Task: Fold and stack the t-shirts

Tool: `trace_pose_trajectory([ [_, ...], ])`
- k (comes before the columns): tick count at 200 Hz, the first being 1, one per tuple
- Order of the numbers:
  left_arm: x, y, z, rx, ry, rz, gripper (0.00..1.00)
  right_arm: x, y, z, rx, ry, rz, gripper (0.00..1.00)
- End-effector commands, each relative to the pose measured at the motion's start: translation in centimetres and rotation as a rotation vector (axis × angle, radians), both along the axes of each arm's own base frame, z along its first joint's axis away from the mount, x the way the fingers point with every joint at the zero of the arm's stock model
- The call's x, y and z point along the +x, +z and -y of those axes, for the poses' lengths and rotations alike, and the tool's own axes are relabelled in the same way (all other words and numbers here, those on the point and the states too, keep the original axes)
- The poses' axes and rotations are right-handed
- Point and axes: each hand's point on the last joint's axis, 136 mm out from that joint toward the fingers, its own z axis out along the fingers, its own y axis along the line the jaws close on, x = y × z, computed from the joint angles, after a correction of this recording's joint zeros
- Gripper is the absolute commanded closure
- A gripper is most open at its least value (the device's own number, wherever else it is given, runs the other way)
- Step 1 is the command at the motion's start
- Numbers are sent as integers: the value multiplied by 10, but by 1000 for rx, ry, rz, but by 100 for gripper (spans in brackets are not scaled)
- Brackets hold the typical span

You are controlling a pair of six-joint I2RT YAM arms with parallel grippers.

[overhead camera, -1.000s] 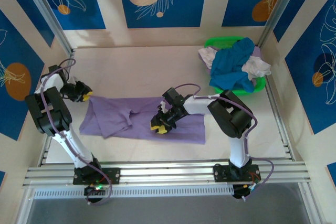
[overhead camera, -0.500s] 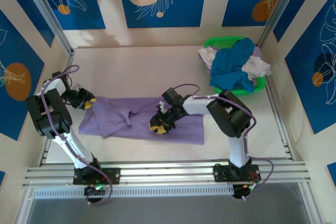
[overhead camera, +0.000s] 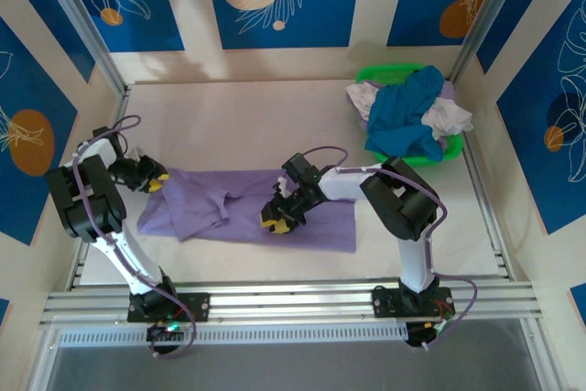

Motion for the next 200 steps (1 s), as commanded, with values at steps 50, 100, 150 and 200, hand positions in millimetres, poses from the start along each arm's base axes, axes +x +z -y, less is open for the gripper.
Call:
trace_pose_trajectory([
  [50,0,2,-5,56,-33,-18,75,-14,-42,20,-149,-9,-50,59],
  [100,-4,-6,0,42,-53,-26,70,-14,-42,20,-151,-9,-49,59],
  [150,-1,-14,8,0,-42,-25,70,-15,-44,21,-154,-10,-53,59],
  [200,-6,-19,2,47,-58,-54,71,-15,-44,20,-150,-11,-57,59],
])
